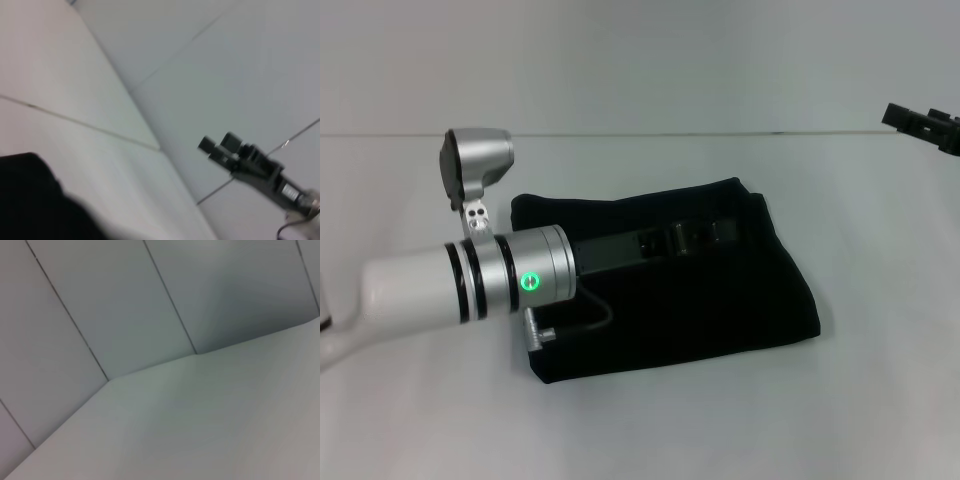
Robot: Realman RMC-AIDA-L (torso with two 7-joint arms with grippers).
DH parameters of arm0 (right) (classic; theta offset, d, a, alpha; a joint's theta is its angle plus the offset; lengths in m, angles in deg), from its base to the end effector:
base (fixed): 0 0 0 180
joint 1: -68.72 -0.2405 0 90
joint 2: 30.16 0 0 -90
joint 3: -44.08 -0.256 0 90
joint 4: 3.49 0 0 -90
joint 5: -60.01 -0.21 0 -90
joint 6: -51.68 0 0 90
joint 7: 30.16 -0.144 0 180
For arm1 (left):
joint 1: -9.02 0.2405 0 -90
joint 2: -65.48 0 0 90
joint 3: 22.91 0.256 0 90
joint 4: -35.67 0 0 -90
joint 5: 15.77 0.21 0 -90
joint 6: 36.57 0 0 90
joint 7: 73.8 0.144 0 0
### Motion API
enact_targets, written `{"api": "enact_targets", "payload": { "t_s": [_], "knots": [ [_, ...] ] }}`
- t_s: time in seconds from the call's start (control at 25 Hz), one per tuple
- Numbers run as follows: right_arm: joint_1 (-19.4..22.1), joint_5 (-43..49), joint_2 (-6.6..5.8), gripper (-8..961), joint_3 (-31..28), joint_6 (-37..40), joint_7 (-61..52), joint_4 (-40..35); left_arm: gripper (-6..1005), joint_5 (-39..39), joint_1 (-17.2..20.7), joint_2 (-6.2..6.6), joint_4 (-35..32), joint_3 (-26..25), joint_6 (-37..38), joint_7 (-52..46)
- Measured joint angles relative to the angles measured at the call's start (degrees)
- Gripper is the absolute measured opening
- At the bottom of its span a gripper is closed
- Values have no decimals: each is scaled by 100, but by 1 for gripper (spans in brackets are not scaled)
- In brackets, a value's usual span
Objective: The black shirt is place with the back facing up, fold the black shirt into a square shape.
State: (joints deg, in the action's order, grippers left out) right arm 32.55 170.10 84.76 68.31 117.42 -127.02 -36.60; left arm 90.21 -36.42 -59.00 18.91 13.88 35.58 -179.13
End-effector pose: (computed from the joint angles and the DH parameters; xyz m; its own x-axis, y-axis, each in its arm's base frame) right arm 0.2944 0.4100 0.0717 0.4547 -0.4352 -0.7771 -0.8666 -0.4177 -0.2731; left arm -0.1845 0.3695 -0.0889 0.2773 0.7705 0.5740 0.8151 -0.5050 0.2841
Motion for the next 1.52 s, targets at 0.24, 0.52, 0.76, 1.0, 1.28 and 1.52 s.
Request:
{"api": "enact_targets", "payload": {
  "t_s": [0.24,0.52,0.76,1.0,1.28,1.52],
  "knots": [
    [1,13,-156,913,586,29,-512,48,246,-401,-24,-9,309,40,363,244],
    [-141,306,-497,897,1392,773,-1927,132,420,-374,372,58,-294,174,1186,668],
    [-392,703,-497,883,1604,1145,-2547,419,648,-250,914,163,-966,729,1291,1352],
    [-658,821,-421,869,1713,1015,-2658,932,917,224,1230,243,-1516,699,1520,1635],
    [-875,839,-160,853,1752,311,-2635,1013,948,754,1261,295,-1806,702,1738,1861],
    [-1092,850,-13,852,1967,-102,-2650,1028,948,963,1226,319,-1820,700,1808,1973]
  ]
}}
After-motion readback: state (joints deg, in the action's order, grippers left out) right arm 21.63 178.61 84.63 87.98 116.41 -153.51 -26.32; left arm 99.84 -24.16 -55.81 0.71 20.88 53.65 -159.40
